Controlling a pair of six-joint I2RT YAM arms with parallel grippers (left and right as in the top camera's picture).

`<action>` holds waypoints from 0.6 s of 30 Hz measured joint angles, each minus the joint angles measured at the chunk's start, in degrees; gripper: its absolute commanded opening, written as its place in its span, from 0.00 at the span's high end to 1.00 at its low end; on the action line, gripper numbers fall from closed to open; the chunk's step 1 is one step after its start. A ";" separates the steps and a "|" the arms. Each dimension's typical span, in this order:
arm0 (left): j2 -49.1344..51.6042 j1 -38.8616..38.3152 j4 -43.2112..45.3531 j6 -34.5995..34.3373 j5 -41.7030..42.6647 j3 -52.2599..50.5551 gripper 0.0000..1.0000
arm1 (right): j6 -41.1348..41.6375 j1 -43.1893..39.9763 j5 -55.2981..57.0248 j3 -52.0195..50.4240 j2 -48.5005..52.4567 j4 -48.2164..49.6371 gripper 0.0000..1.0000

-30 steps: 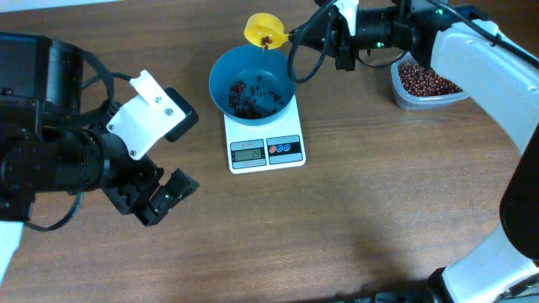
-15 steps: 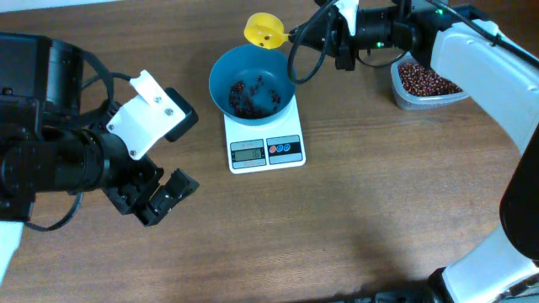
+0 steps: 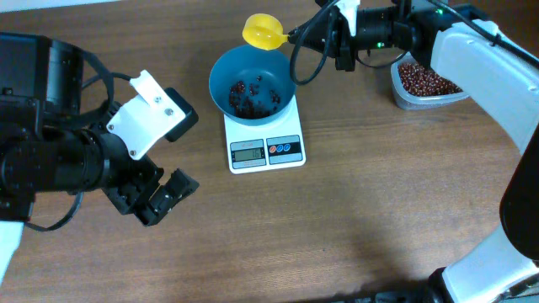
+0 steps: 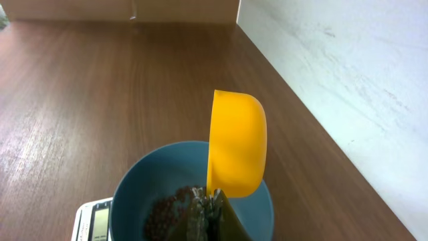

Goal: Scoop item into bowl and weigh 50g on scale
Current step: 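Carry the empty scoop right back to the bean tub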

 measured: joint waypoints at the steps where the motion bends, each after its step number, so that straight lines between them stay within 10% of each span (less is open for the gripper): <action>1: 0.00 0.00 0.00 0.00 0.00 0.00 0.01 | 0.00 0.00 0.68 0.00 0.00 -0.07 0.96; 18: 0.00 0.00 0.02 0.00 0.00 0.00 0.01 | 5.33 -6.78 9.38 0.07 0.00 10.27 0.96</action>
